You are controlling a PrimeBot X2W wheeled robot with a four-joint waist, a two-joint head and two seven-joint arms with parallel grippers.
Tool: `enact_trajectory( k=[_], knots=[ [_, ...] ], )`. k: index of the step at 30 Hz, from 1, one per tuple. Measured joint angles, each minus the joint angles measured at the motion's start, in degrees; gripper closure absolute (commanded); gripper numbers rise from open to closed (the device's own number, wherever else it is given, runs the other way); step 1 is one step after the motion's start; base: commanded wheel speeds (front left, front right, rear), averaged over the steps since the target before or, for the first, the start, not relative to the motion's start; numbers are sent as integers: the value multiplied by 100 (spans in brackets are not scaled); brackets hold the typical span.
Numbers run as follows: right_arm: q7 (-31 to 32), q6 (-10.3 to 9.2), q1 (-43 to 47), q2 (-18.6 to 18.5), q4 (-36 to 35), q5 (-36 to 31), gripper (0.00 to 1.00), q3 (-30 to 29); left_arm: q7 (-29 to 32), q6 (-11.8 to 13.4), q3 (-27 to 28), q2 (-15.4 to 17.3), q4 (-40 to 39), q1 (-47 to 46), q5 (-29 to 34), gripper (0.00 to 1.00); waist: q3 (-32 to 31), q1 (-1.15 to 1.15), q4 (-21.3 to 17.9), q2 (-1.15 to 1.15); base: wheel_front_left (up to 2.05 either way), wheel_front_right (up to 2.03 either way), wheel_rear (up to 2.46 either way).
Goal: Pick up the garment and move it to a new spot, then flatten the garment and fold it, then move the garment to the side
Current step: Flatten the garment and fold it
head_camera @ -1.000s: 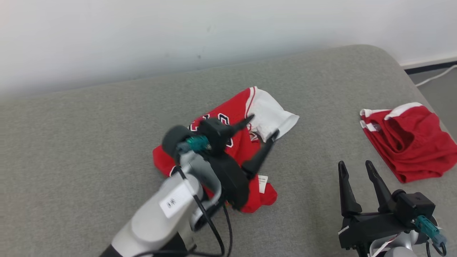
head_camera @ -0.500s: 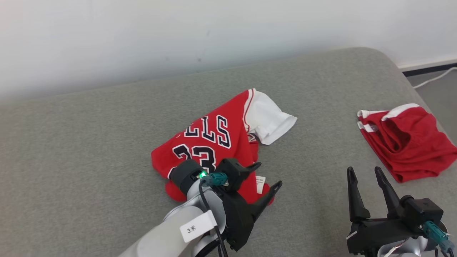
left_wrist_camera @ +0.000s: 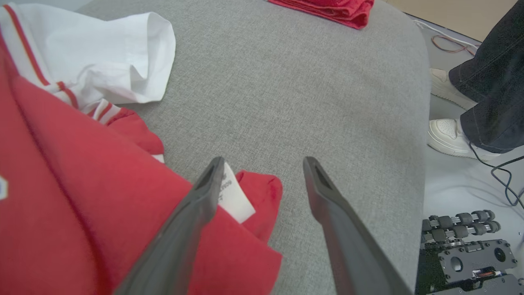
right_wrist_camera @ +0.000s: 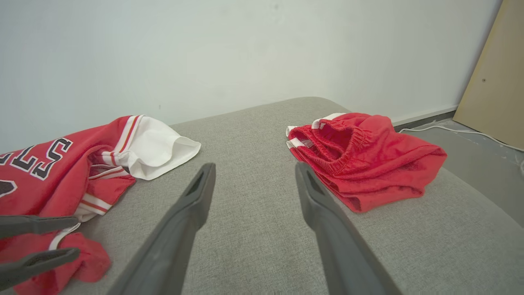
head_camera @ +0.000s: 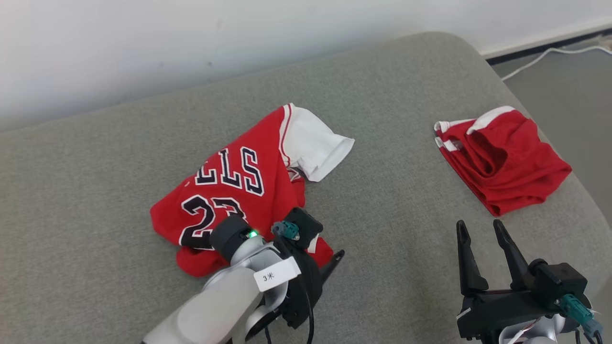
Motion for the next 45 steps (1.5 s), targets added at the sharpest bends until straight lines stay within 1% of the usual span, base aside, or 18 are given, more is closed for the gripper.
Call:
enact_trajectory(
  k=[7, 8, 9, 10, 11, 12, 18, 21, 24, 26, 31, 35, 39, 45],
  knots=[
    [-9, -25, -28, 22, 11, 5, 0, -81, 230, 0, -129, -15, 332, -124, 35, 0, 197, 0, -107, 0, 0, 0, 0],
    [-9, -25, -60, 27, 19, 5, 0, -73, 231, 0, -136, -13, 360, -124, 35, 2, 204, 0, -101, 0, 0, 0, 0],
    [-9, -25, -109, 42, 21, 5, 0, -63, 254, 0, -145, -11, 393, -125, 35, 22, 208, 0, -94, 0, 0, 0, 0],
    [-24, -25, -147, 54, 12, 5, 0, -57, 281, 0, -186, -4, 423, -126, 35, 55, 209, 0, -86, 0, 0, 0, 0],
    [-35, -25, -156, 60, 10, 7, 0, -63, 281, 0, -235, -2, 435, -130, 35, 75, 209, 0, -75, 0, 0, 0, 0],
    [-49, -25, -149, 58, 11, 8, 0, -79, 285, 0, -293, -10, 435, -141, 35, 100, 209, 0, -58, 0, 0, 0, 0],
    [-56, -26, -137, 53, 19, 8, 0, -112, 303, 0, -543, 12, 347, -176, 32, 100, 197, 0, 89, 0, 0, 0, 0],
    [-56, -27, -132, 20, 25, 8, 0, -127, 212, 0, -802, 121, 96, -199, 24, 100, 187, 0, 189, 0, 0, 0, 0],
    [-24, -26, -177, -37, 102, 7, 0, -126, 105, -1, -1238, 396, -256, -232, 24, 100, 170, 0, 307, 0, 0, 0, 0],
    [68, -26, -316, -103, 175, 5, 0, -121, 63, -3, -1411, 620, -433, -228, 27, 100, 154, 0, 392, 0, 0, 0, 0],
    [408, -22, -835, -332, 367, -18, 0, -149, 110, -3, -1395, 1214, -648, -227, 152, 100, 95, 1, 624, 0, 0, 0, 0],
    [672, -16, -1178, -502, 494, -64, 0, -134, 243, -25, -1372, 1437, -706, -221, 146, 100, 41, 0, 835, 0, 0, 0, 0],
    [805, 31, -1342, -488, 490, -63, 0, -70, 424, -45, -1359, 1674, -703, -187, 122, 100, -13, 1, 1069, 0, 0, 0, 0],
    [962, 30, -1250, -307, 555, -30, 0, 19, 712, -46, -1343, 2167, -748, -109, 80, 100, -97, 0, 1401, 0, 0, 0, 0]
  ],
)
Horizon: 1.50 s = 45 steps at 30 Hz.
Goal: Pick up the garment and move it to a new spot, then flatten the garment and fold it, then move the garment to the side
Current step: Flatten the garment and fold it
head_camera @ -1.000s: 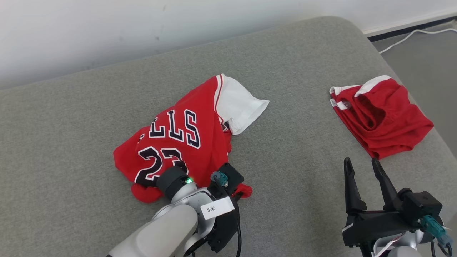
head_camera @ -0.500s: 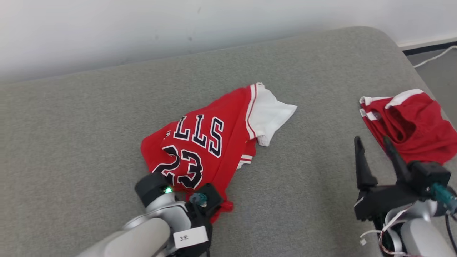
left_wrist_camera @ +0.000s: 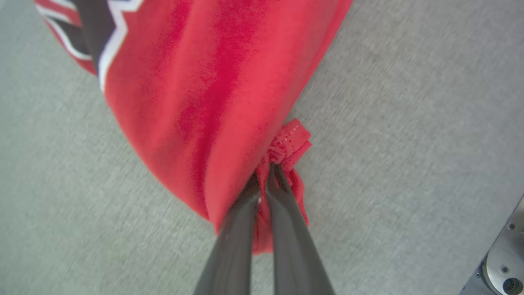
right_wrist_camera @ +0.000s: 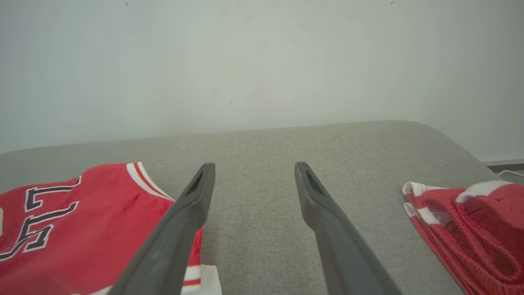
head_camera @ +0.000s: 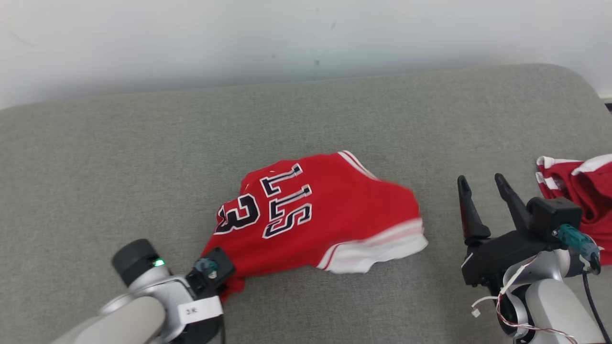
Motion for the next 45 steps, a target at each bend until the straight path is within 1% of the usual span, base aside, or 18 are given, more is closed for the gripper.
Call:
enact_trajectory(
  k=[4, 8, 9, 10, 11, 15, 18, 24, 25, 27, 29, 34, 38, 40, 45],
  knots=[
    [53, -4, 97, 92, 18, 37, 0, 38, 123, 1, 5, 353, -51, 46, -35, 100, -61, 0, 153, 0, 0, 0, 0],
    [58, -12, 123, 110, 30, 38, 0, 32, 180, 2, 22, 412, -160, 136, -186, 100, -112, 0, 208, 0, 0, 0, 0],
    [102, -31, 155, 108, 30, 38, 0, 24, 218, 10, 43, 419, -236, 137, -200, 90, -122, 0, 218, 0, 0, 0, 0],
    [103, -31, 190, 107, 29, 40, 0, 19, 218, 42, 60, 422, -271, 140, -201, 75, -125, 0, 220, 0, 0, 0, 0],
    [107, -32, 216, 108, 31, 40, 0, 18, 218, 60, 83, 426, -303, 146, -209, 0, -129, 0, 222, 0, 0, 0, 0],
    [110, -48, 226, 116, 31, 41, 0, 36, 223, 210, 193, 449, -479, 344, -361, 0, -166, 0, 216, 0, 0, 0, 0],
    [149, -48, 284, 122, 1, 65, 0, 27, 214, 379, 382, 455, -699, 614, -704, 0, -199, 0, 208, 0, 0, 0, 0],
    [151, -82, 527, 110, -33, 92, 0, -76, -71, 1040, 1177, 433, -1257, 1272, -1688, 0, -261, 0, 239, 0, 0, 0, 0],
    [151, -82, 527, 110, -33, 92, 0, -76, -71, 1040, 1177, 433, -1257, 1272, -1688, 0, -261, 0, 239, 0, 0, 0, 0],
    [151, -99, 625, 100, -36, 98, 0, -123, -225, 1228, 1437, 405, -1482, 1464, -2026, 0, -288, 0, 272, 0, 0, 0, 0],
    [152, -99, 693, 111, -36, 99, 0, -120, -319, 1336, 1626, 417, -1671, 1708, -2246, 0, -320, 0, 305, 0, 0, 0, 0],
    [158, -105, 704, 149, -64, 99, 0, -88, -548, 1484, 2056, 603, -2028, 2384, -2674, 0, -398, 0, 370, 0, 0, 0, 0],
    [178, -145, 846, 153, -118, 131, 0, -107, -653, 1522, 2379, 620, -2132, 2619, -2705, 0, -429, 0, 449, 0, 0, 0, 0],
    [202, -148, 894, 157, -163, 133, 0, -105, -722, 1515, 2595, 538, -2113, 2702, -2719, 0, -441, -1, 493, -1, 0, 0, 0],
    [243, -148, 901, 186, -203, 133, 0, -44, -751, 1514, 3179, 147, -1548, 2932, -2616, 0, -447, 0, 550, 0, 0, 0, 0]
  ],
)
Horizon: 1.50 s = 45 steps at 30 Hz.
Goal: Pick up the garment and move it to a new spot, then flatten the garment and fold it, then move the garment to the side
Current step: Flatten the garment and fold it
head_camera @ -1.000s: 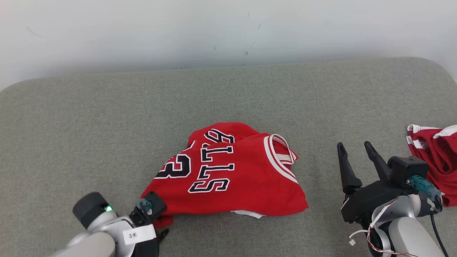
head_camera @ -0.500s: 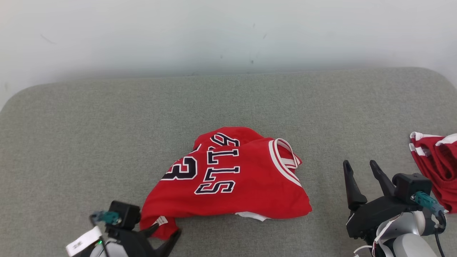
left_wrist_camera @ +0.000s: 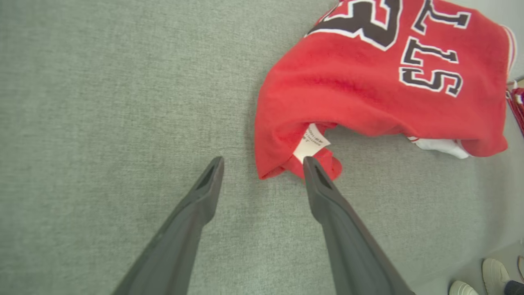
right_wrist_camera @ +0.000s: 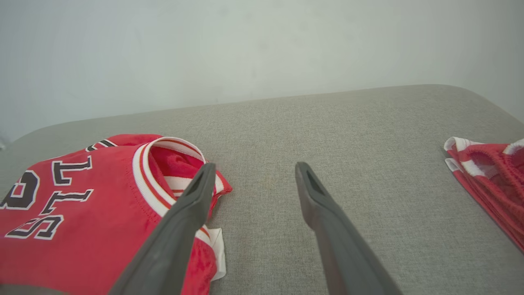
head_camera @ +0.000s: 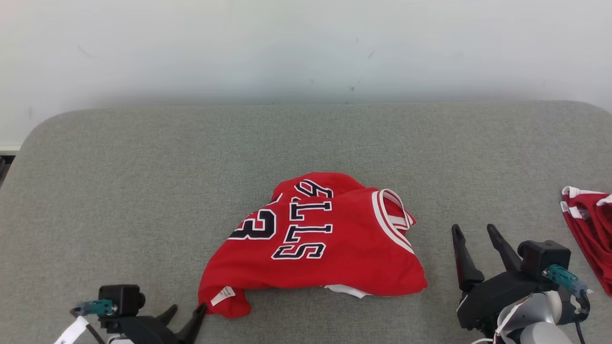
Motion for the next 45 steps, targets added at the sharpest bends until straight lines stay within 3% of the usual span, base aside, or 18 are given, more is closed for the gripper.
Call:
enact_trajectory(
  k=[15, 16, 17, 18, 19, 21, 27, 32, 45],
  knots=[
    [108, -2, -104, -3, -142, -1, 0, 14, 165, 0, 605, -608, 394, 118, 704, 0, 198, 1, -229, 0, 0, 0, 0],
    [108, -4, -103, -9, -141, -1, 0, 4, 182, 0, 609, -634, 392, 118, 727, 7, 209, 1, -239, 0, 0, 0, 0],
    [109, -7, -103, -11, -144, -1, 0, 3, 233, 0, 606, -661, 389, 119, 770, 22, 218, 1, -246, 0, 0, 0, 0],
    [110, -7, -98, -10, -162, -1, 0, 5, 269, 0, 606, -684, 372, 121, 831, 76, 230, 1, -250, 0, 0, 0, 0],
    [116, -7, -98, -10, -166, -1, 0, 13, 294, 0, 609, -702, 361, 121, 894, 100, 244, 1, -253, 0, 0, 0, 0],
    [222, 5, -89, -25, -163, -1, 0, 92, 354, 0, 610, -727, 343, 121, 972, 100, 264, 1, -257, 0, 0, 0, 0],
    [815, 361, 247, -222, -154, -96, 0, 698, 523, 0, 710, -772, 246, 127, 1126, 100, 319, 1, -222, 0, 0, 0, 0],
    [1138, 374, 323, -376, -180, -198, 0, 779, 659, 0, 870, -804, 179, 218, 1312, 100, 333, 1, -202, 0, 0, 0, 0],
    [1720, 564, -112, -323, -21, -208, 1, 1104, 955, 0, 1178, -973, -14, 300, 1602, 100, 408, 1, -175, 0, 0, 0, 0]
  ],
)
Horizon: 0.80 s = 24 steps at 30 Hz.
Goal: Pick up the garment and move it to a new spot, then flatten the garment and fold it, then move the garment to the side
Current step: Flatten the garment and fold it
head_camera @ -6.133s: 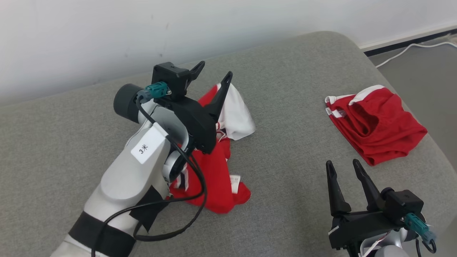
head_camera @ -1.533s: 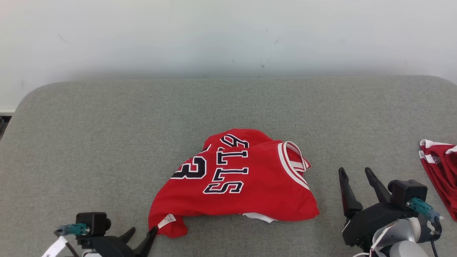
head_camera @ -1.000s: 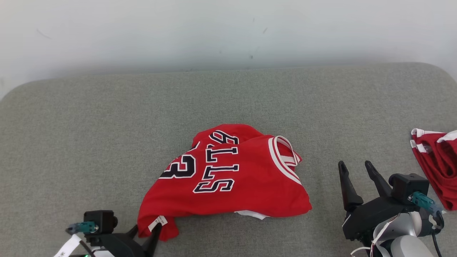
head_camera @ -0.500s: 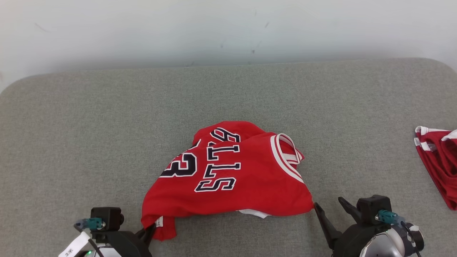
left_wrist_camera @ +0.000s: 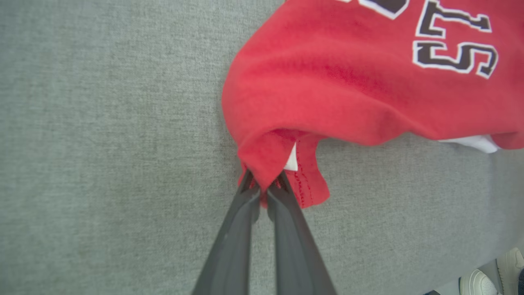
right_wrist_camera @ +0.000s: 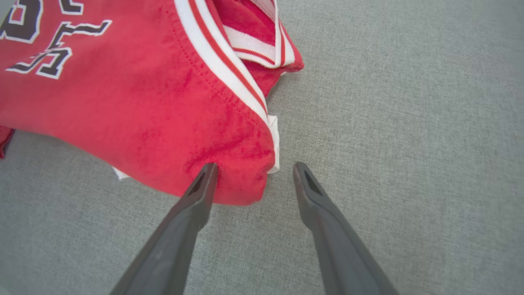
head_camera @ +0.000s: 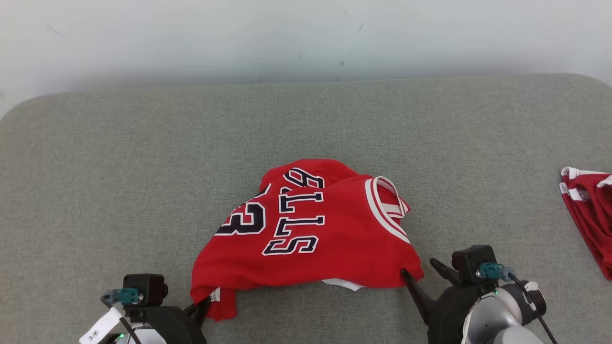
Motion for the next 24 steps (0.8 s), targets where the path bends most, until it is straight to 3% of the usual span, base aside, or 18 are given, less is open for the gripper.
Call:
enact_trajectory(
  k=[1, 2, 4, 5, 6, 13, 14, 15, 24],
  knots=[
    [11, 0, -40, 10, 13, 0, 14, -3, 14, 0, 19, -18, -11, 14, 19, 100, 9, 0, 6, 0, 0, 0, 0],
    [42, 1, -79, 27, 34, 0, 53, -4, 22, 0, 36, -27, -16, 34, 20, 100, 18, 0, 12, 0, 0, 0, 0],
    [105, 13, -159, 68, 99, 10, 84, -22, 76, 0, 76, -51, -35, 40, 56, 100, 37, 0, 25, 0, 0, 0, 0],
    [113, 25, -186, 79, 145, 16, 94, -31, 96, 0, 93, -59, -45, 40, 59, 100, 46, 0, 32, 0, 0, 0, 0],
    [141, 25, -215, 89, 190, 36, 100, -38, 107, 0, 112, -70, -51, 40, 65, 100, 55, 0, 39, 0, 0, 0, 0],
    [253, 41, -256, 129, 330, 113, 100, -85, 224, 0, 260, -120, -123, 57, 165, 100, 85, 0, 75, 0, 0, 0, 0],
    [253, 41, -255, 133, 335, 130, 55, -103, 259, 0, 272, -129, -132, 58, 182, 100, 82, 0, 76, 0, 0, 0, 0],
    [254, 41, -254, 136, 335, 163, 0, -113, 271, 0, 282, -135, -143, 60, 203, 100, 77, 0, 77, 0, 0, 0, 0],
    [291, 41, -194, 178, 336, 264, 0, -120, 394, 0, 393, -167, -236, 201, 360, 100, 41, -1, 66, 0, 0, 0, 0]
  ],
)
